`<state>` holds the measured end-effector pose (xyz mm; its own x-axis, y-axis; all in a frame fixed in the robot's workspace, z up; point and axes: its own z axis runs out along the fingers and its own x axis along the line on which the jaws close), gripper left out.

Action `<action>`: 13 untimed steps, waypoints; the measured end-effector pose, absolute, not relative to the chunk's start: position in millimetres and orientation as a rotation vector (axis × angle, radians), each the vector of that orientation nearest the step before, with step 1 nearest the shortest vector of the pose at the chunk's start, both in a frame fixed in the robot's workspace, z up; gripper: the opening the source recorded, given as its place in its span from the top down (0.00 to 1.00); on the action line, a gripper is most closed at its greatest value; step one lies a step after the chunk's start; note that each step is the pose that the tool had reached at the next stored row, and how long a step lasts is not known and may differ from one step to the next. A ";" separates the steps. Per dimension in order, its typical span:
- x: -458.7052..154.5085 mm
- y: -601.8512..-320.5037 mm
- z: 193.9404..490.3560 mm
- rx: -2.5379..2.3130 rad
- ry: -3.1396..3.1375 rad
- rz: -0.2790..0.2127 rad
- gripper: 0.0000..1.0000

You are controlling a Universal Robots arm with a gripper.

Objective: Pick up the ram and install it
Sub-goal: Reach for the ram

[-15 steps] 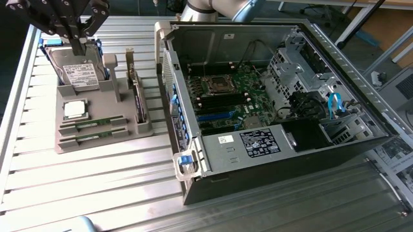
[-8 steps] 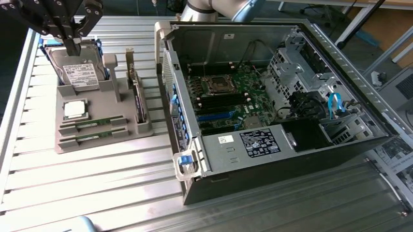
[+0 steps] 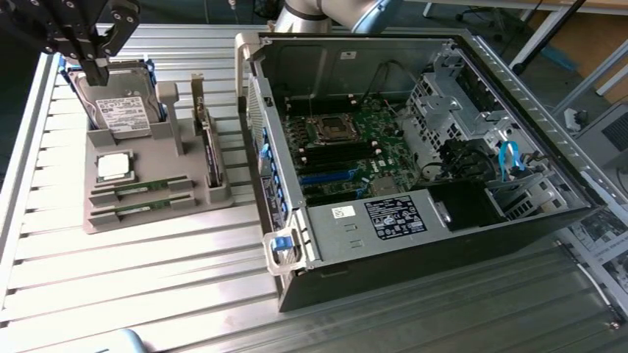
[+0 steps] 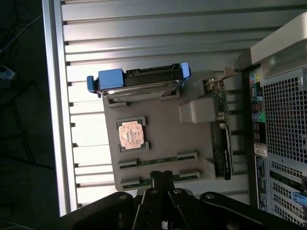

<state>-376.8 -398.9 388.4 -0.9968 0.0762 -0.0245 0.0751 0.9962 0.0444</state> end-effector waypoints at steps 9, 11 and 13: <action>-389.6 -398.9 388.2 0.118 3.113 0.068 0.89; -390.3 -399.0 388.2 0.118 3.113 0.068 0.89; -390.3 -398.9 388.1 0.118 3.113 0.068 0.89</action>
<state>-390.3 -398.9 388.1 -0.9968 0.0761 -0.0244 0.0750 0.9962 0.0443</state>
